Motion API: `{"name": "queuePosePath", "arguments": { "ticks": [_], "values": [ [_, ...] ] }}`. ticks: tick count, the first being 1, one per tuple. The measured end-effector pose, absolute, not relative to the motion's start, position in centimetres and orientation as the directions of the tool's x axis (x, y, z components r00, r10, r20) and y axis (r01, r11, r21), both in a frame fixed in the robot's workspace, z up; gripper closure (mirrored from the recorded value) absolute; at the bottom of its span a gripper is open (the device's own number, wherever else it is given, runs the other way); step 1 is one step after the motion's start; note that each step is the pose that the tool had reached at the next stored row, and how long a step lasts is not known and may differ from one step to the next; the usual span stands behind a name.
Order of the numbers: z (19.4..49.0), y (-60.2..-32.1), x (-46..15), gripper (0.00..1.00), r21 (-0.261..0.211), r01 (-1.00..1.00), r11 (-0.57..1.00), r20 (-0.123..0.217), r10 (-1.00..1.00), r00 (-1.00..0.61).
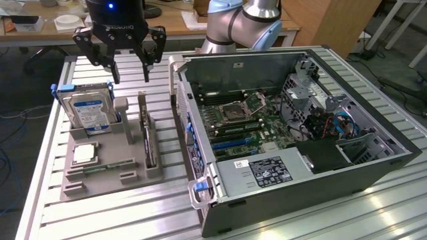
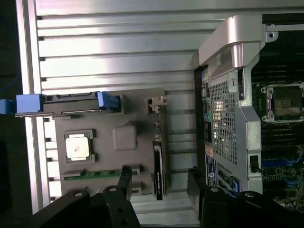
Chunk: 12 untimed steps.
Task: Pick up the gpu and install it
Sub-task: 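Pick up the gpu and move the gpu toward the slot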
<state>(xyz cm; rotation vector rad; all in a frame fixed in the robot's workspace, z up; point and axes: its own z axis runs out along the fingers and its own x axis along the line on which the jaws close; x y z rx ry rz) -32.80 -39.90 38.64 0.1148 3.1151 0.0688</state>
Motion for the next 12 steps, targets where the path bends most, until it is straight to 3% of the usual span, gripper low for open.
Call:
{"name": "queuePosePath", "arguments": {
  "ticks": [12],
  "values": [
    [37.0, -40.1, -32.8, 0.41, 0.045, 0.064, 0.997, -0.018, 0.065, -0.998]
  ]
}}
